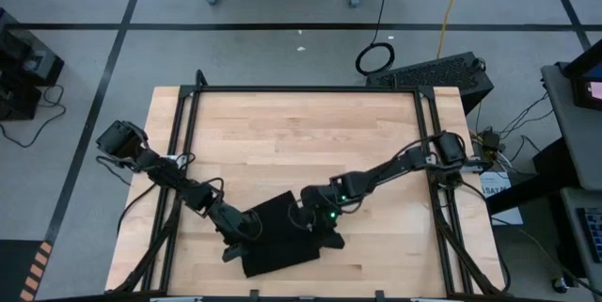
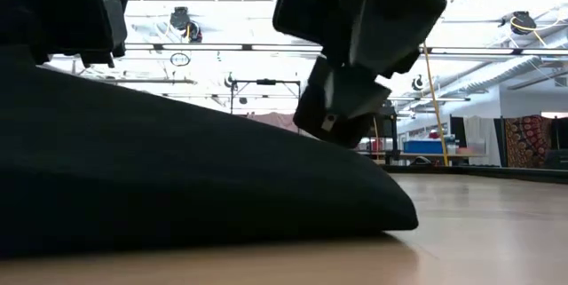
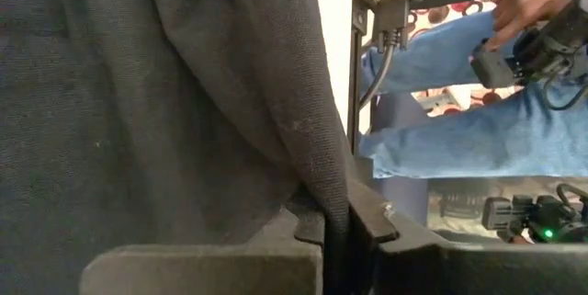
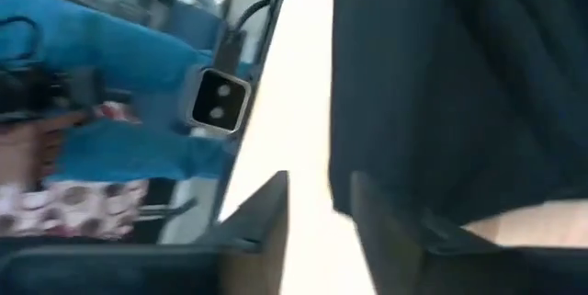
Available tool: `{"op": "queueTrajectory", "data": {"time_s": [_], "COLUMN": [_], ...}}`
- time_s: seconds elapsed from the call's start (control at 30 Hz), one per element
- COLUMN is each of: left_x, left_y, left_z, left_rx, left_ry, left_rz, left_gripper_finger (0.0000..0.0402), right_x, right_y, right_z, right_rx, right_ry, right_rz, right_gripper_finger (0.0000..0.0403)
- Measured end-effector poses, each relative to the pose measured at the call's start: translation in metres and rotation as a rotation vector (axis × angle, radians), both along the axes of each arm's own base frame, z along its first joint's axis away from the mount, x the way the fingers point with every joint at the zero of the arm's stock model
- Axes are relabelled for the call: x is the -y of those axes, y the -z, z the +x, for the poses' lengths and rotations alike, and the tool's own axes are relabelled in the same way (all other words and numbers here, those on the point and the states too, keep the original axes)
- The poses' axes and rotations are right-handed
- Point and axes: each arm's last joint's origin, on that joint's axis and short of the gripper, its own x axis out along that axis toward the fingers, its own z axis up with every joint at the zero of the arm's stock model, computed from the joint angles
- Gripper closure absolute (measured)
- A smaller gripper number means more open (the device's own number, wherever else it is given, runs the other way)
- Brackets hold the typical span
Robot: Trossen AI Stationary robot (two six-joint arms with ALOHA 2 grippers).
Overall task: Roll towel
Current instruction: Roll the black microfiber towel
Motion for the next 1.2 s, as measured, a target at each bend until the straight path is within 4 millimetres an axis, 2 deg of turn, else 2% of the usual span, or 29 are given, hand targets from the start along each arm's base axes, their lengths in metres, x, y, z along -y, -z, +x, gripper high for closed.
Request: {"op": "queueTrajectory", "data": {"time_s": [0.17,0.23,0.33,0.47,0.53,0.63,0.67,0.8,1.0,1.1,1.2], "left_x": [0.000,0.000,0.000,0.000,0.000,-0.001,-0.001,-0.001,0.002,0.003,0.001], "left_y": [0.000,0.000,0.000,0.000,0.000,0.001,0.001,0.001,-0.008,-0.009,-0.007], "left_z": [0.000,0.000,0.000,0.000,0.000,0.000,0.000,0.000,0.007,0.009,0.008], "left_rx": [0.000,0.004,0.002,0.002,0.002,0.000,-0.003,-0.028,0.011,0.045,0.038], "left_ry": [-0.004,-0.001,-0.001,-0.002,-0.002,-0.009,-0.017,-0.059,-0.109,-0.108,-0.133], "left_rz": [0.004,0.008,0.010,0.010,0.010,0.018,0.025,0.011,-0.022,0.017,0.049], "left_gripper_finger": [0.0391,0.0391,0.0391,0.0391,0.0391,0.0391,0.0391,0.0391,0.0391,0.0391,0.0391], "right_x": [-0.016,-0.019,-0.020,-0.020,-0.020,-0.021,-0.021,-0.020,-0.028,-0.026,-0.019], "right_y": [0.005,0.005,0.010,0.022,0.026,0.031,0.031,0.016,-0.035,-0.041,-0.033], "right_z": [-0.004,-0.004,-0.004,-0.003,-0.002,0.000,0.000,-0.006,-0.022,-0.023,-0.019], "right_rx": [0.053,0.065,0.042,0.020,0.021,0.020,0.013,-0.056,-0.075,-0.092,-0.150], "right_ry": [0.114,0.115,0.088,0.080,0.080,0.067,0.061,0.023,-0.054,-0.037,-0.007], "right_rz": [-0.227,-0.241,-0.217,-0.232,-0.232,-0.214,-0.199,-0.080,0.089,0.109,0.130], "right_gripper_finger": [0.0197,0.0183,0.0182,0.0225,0.0271,0.0366,0.0383,0.0398,0.0401,0.0402,0.0402]}}
